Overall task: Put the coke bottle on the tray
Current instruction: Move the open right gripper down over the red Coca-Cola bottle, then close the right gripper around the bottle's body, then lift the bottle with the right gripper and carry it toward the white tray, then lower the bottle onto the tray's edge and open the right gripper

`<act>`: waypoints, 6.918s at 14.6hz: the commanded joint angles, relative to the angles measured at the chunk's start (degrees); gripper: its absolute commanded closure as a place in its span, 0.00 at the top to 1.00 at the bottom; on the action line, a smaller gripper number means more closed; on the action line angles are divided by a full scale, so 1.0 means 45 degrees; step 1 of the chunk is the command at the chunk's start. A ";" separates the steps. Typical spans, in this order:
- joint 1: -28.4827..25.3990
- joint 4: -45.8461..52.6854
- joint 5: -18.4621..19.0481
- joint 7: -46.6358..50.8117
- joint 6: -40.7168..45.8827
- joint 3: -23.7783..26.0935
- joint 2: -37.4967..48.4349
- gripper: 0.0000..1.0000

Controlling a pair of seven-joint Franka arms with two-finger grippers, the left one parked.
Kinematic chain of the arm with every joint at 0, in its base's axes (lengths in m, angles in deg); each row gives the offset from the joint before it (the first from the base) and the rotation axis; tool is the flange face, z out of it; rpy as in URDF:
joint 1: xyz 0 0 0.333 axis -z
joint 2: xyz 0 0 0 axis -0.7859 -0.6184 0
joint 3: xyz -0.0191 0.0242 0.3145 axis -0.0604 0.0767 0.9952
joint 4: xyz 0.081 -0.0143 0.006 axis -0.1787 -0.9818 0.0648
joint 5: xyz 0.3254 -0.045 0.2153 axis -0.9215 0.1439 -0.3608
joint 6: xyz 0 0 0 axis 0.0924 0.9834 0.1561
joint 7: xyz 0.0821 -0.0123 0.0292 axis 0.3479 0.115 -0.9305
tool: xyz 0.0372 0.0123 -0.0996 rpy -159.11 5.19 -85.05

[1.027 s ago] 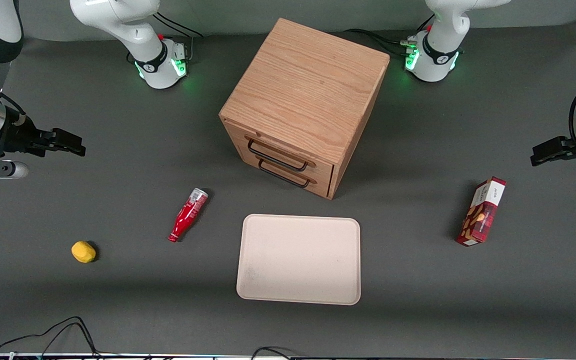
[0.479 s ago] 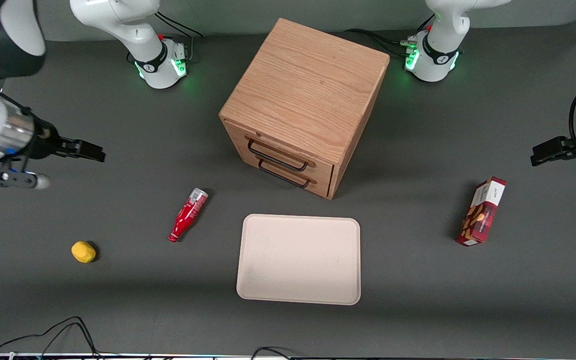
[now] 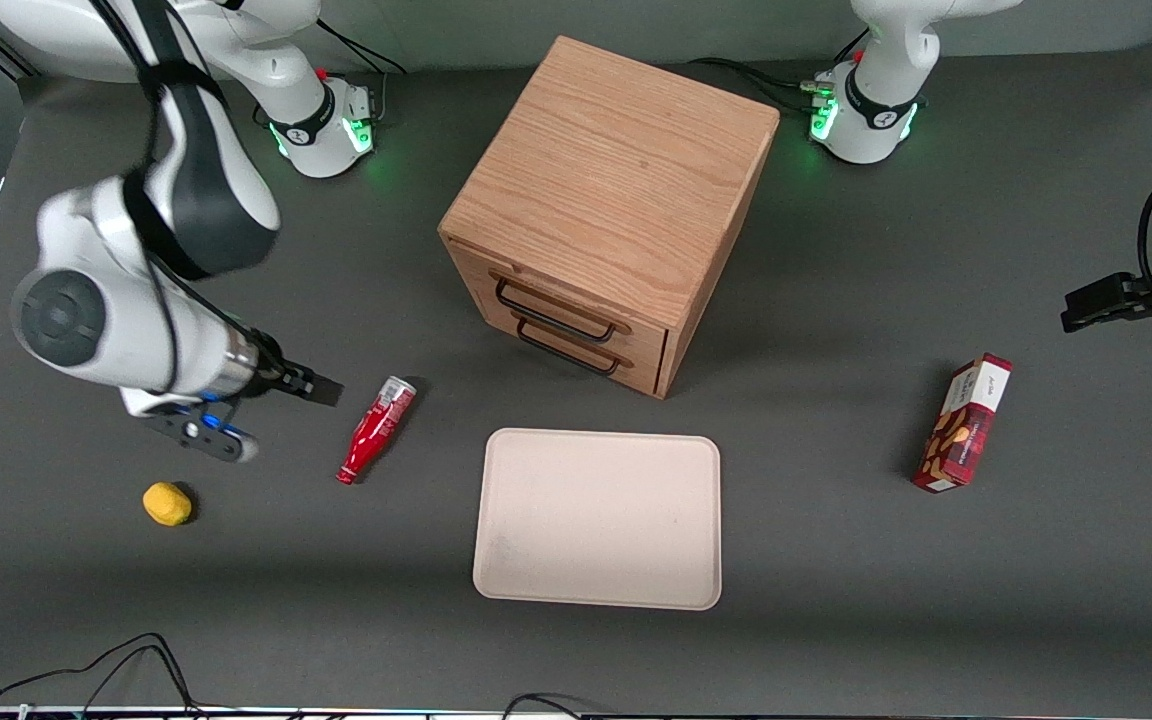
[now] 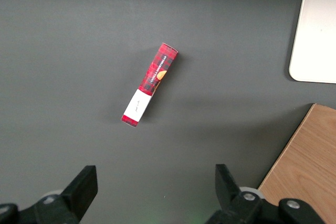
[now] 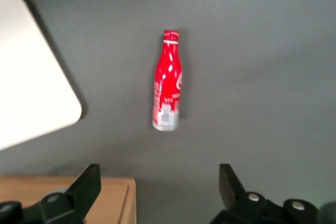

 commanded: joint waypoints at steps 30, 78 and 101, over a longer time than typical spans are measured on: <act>-0.0256 -0.5269 0.2047 0.3816 -0.9742 0.0048 -0.2484 0.80; -0.2873 0.8559 0.0094 -0.1981 -0.2238 -0.0284 -0.8360 0.00; -0.3518 0.8442 0.0114 -0.1965 -0.5368 -0.1162 -0.9906 1.00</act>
